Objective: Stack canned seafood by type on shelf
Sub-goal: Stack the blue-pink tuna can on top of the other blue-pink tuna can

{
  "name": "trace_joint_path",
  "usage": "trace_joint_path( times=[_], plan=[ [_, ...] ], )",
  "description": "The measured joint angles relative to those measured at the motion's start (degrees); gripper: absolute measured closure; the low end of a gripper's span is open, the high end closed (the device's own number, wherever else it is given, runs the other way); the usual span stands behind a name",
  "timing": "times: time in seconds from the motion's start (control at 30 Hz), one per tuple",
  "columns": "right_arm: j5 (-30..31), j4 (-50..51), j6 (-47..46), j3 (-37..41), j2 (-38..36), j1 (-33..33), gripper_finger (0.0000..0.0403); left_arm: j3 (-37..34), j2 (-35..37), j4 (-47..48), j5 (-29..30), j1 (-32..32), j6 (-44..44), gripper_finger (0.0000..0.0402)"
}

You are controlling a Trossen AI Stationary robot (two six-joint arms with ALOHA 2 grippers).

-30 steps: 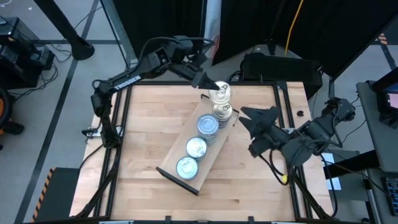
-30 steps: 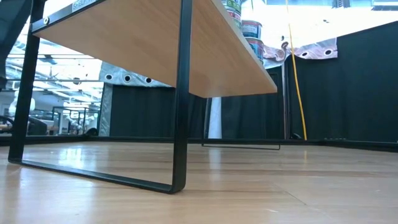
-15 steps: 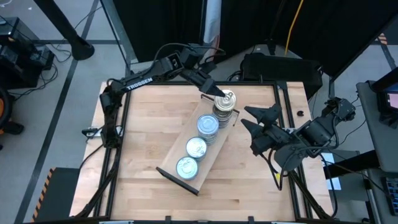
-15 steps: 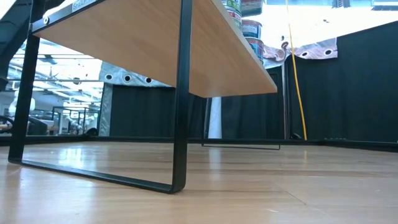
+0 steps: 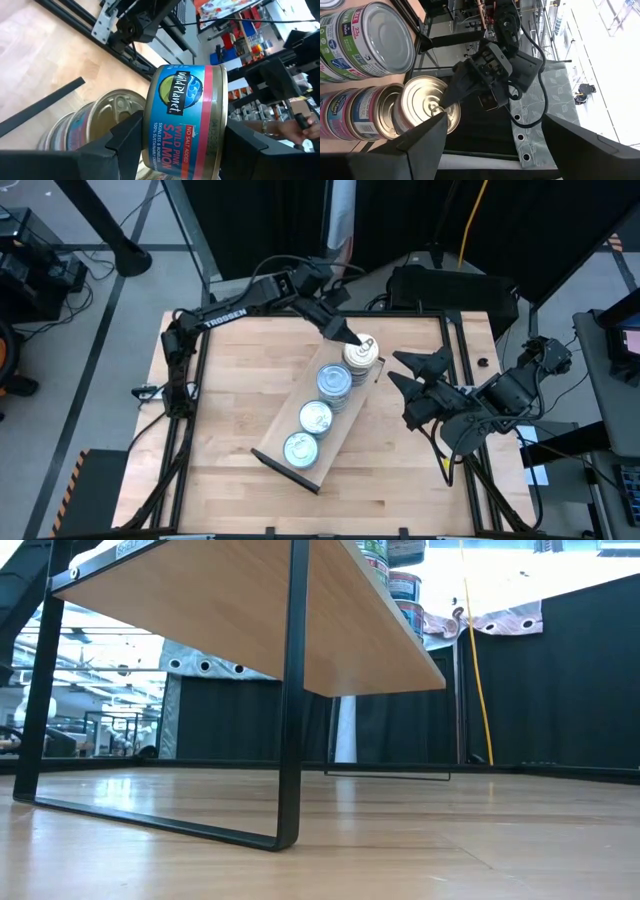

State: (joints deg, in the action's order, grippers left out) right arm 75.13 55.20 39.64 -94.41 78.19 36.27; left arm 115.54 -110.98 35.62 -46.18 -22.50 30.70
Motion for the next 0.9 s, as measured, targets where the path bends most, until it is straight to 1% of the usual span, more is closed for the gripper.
trace_joint_path(
  times=[0.33,0.5,0.57,0.8,0.9],
  plan=[
    [-0.1,-0.1,0.0,0.0,0.0,0.0,0.0089,0.0,-0.1,3.7,5.1,0.0,-1.5,0.0189],
    [-0.2,-0.1,0.0,0.0,0.0,0.0,0.0089,0.0,-0.3,3.3,5.7,-0.3,-2.5,0.0185],
    [-0.2,-0.1,0.0,0.0,0.0,0.0,0.0089,0.0,-0.3,3.6,6.6,-0.3,-2.7,0.0172],
    [-0.2,-0.1,0.0,0.0,0.0,0.0,0.0089,0.0,-0.5,3.9,8.9,0.2,-3.2,0.0091],
    [-0.2,-0.1,-0.1,0.0,0.0,0.0,0.0089,0.0,-0.5,3.9,9.5,0.2,-4.9,0.0074]
  ],
)
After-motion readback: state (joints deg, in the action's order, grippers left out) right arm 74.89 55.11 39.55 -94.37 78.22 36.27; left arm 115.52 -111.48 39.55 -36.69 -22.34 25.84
